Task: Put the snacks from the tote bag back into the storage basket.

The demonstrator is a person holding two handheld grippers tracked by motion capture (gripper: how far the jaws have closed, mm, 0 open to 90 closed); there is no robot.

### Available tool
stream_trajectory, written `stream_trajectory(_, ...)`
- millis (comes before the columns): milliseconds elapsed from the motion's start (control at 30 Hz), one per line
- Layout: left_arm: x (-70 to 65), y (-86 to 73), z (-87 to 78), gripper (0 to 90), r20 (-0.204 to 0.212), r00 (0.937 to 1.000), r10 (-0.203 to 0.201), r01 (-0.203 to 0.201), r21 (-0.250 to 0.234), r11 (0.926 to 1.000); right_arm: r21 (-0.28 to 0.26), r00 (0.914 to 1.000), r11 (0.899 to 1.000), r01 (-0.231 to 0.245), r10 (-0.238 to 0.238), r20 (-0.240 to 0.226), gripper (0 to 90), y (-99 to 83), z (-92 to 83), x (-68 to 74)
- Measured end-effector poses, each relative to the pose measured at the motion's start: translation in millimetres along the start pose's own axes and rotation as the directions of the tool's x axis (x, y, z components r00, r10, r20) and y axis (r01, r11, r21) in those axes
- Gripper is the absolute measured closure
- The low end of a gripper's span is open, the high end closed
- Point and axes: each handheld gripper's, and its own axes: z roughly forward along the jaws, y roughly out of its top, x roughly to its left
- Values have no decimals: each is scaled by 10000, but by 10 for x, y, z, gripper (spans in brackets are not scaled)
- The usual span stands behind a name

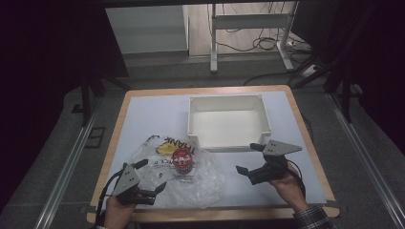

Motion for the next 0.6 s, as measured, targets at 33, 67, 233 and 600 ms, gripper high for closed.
stream_trajectory(33, 0, 0, 0, 31, -1, 10000, -1, 1, -1, 10000, 16, 10000, 10000, -6, 6, -14, 22, 4, 2, -1)
stream_trajectory(67, 0, 0, 0, 31, 4, 10000, -10, 10, -8, 10000, 37, 10000, 10000, -5, 5, -14, 22, 8, 7, -1)
stream_trajectory(233, 3, 0, -4, 31, -19, 10000, -23, 23, -30, 10000, 121, 10000, 9999, 31, -30, -79, 22, 30, 29, -1)
stream_trajectory(600, 5, 1, -10, 30, 7, 10000, -87, 87, -121, 9999, 382, 9997, 9993, 7, 2, -244, 22, 49, 98, 6)
